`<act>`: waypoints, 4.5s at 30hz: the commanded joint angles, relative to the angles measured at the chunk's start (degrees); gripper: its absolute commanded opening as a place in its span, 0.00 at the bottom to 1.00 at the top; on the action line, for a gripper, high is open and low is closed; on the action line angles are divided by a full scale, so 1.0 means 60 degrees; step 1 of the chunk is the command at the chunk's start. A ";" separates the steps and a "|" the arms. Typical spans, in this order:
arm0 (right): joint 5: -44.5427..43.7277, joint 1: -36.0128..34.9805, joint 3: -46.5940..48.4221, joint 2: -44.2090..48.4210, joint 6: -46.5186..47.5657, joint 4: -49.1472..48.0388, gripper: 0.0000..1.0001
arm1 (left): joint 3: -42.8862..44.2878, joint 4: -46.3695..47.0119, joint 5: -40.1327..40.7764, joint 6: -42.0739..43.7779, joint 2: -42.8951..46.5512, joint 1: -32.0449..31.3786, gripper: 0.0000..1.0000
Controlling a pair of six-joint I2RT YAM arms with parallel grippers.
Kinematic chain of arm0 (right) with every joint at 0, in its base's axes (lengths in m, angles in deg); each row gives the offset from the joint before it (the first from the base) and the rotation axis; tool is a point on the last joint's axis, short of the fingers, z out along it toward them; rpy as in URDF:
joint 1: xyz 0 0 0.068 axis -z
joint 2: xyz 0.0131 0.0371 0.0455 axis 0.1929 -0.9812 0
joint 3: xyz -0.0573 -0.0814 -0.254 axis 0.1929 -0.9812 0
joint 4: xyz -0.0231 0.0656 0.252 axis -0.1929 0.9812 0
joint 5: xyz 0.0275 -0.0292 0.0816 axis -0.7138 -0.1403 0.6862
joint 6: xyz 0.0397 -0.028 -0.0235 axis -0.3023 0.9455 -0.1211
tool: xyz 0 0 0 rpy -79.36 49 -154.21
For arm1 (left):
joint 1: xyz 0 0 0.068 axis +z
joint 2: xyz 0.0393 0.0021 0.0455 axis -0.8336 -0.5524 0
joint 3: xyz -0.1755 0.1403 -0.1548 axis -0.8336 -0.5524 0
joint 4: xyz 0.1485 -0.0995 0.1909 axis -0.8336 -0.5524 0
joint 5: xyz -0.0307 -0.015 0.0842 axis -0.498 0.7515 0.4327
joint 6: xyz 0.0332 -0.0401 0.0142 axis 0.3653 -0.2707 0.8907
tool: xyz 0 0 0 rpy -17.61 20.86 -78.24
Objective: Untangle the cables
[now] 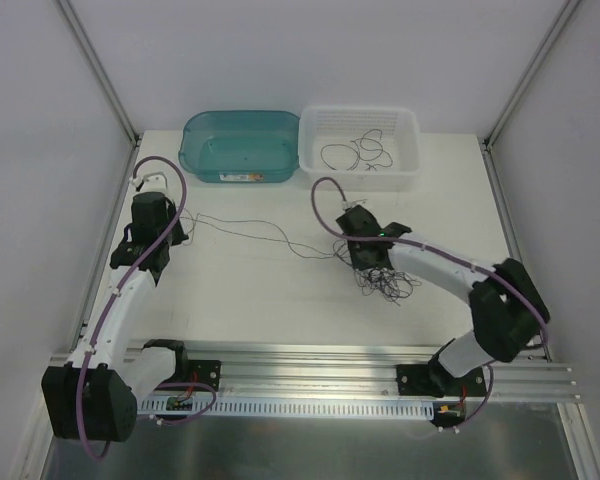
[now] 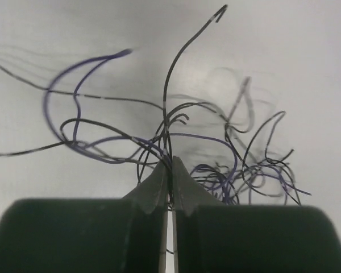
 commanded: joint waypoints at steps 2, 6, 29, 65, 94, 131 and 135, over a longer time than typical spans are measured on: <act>-0.0825 0.1596 -0.0805 0.3475 -0.0201 0.1063 0.01 | 0.0095 -0.0351 0.1368 0.0001 -0.0125 -0.0004 0.00; 0.0489 0.4300 -0.1085 0.6041 -0.0099 0.1459 0.01 | 0.0183 -0.0556 0.1530 -0.0189 -0.0315 0.0202 0.00; 0.7174 0.8913 -0.0001 0.7647 -0.0964 0.1591 0.01 | 0.0418 -0.0733 -0.0210 -0.0747 -0.0843 0.1740 0.00; 0.3862 0.4632 -0.2182 0.8714 -0.0390 0.1914 0.01 | 0.4209 0.0542 -0.1928 -0.5332 -0.6055 -0.6915 0.95; 0.3965 0.3959 -0.3853 0.9756 -0.1197 0.1285 0.01 | 0.8577 0.1201 0.0416 -0.4276 -1.1565 -0.9071 0.70; 0.1136 0.4031 -0.2520 0.8996 -0.0465 0.3292 0.01 | 0.2969 -0.0776 0.1151 -0.0643 -0.2104 -0.1512 0.00; 0.2482 0.4002 -0.2666 0.8381 -0.0465 0.2633 0.03 | 0.2236 -0.0981 0.0725 -0.1111 -0.1854 -0.1497 0.00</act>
